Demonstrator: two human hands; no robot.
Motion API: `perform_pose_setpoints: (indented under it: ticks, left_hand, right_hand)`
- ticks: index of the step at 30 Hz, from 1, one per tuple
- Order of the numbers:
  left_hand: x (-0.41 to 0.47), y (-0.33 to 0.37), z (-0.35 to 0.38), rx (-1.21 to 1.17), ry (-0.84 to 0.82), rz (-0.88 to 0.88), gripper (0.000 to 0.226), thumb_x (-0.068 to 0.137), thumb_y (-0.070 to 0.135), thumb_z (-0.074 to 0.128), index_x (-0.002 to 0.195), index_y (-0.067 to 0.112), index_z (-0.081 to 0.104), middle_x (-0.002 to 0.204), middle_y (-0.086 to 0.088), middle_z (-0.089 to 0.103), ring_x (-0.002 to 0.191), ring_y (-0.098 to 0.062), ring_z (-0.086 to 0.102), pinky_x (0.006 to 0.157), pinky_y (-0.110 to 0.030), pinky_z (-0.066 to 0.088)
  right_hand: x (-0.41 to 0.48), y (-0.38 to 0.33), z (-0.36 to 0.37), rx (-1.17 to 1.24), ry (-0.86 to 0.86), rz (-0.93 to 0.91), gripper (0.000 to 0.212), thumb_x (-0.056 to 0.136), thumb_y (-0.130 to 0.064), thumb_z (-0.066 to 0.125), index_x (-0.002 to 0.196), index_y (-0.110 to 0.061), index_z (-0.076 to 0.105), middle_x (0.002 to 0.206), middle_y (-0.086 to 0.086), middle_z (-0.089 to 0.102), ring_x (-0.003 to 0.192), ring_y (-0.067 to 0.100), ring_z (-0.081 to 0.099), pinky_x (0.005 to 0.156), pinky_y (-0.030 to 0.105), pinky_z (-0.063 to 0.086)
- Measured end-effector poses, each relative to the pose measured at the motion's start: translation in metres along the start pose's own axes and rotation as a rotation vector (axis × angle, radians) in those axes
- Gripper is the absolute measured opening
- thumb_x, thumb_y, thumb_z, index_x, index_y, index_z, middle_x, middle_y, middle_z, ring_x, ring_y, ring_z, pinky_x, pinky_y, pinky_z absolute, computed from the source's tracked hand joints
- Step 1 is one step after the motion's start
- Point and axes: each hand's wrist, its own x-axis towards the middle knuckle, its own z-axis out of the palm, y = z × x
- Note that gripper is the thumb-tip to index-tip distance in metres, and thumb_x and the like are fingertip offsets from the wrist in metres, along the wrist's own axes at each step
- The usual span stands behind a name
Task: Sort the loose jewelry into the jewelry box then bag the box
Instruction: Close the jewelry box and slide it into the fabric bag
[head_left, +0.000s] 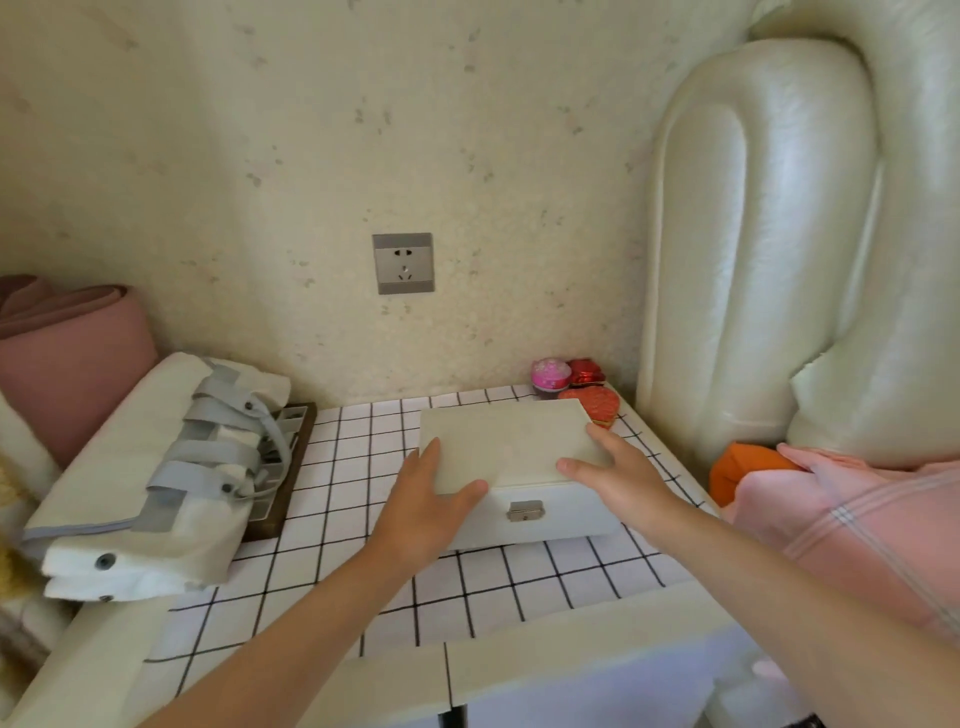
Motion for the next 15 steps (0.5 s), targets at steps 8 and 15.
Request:
perform_pose_setpoints:
  ticks: [8,15]
  left_hand:
    - [-0.008,0.019,0.051,0.075,0.006,0.091,0.075,0.086,0.050,0.067,0.148,0.024,0.035,0.141,0.008,0.036,0.131,-0.010,0.039,0.099,-0.015,0.027]
    - [0.005,0.024,0.051,0.166,-0.011,0.034,0.066,0.090,0.051,0.057,0.146,0.026,0.033,0.148,0.000,0.033,0.136,-0.021,0.036,0.107,-0.034,0.037]
  right_hand:
    - [-0.003,0.025,-0.046,-0.161,0.068,0.009,0.077,0.084,-0.039,0.077,0.150,-0.027,0.039,0.150,-0.009,0.045,0.128,0.009,0.046,0.105,0.024,0.035]
    - [0.003,0.012,-0.035,-0.666,0.170,-0.132,0.066,0.087,-0.057,0.059,0.144,-0.027,0.046,0.156,0.001,0.032,0.143,0.021,0.031,0.116,0.038,0.030]
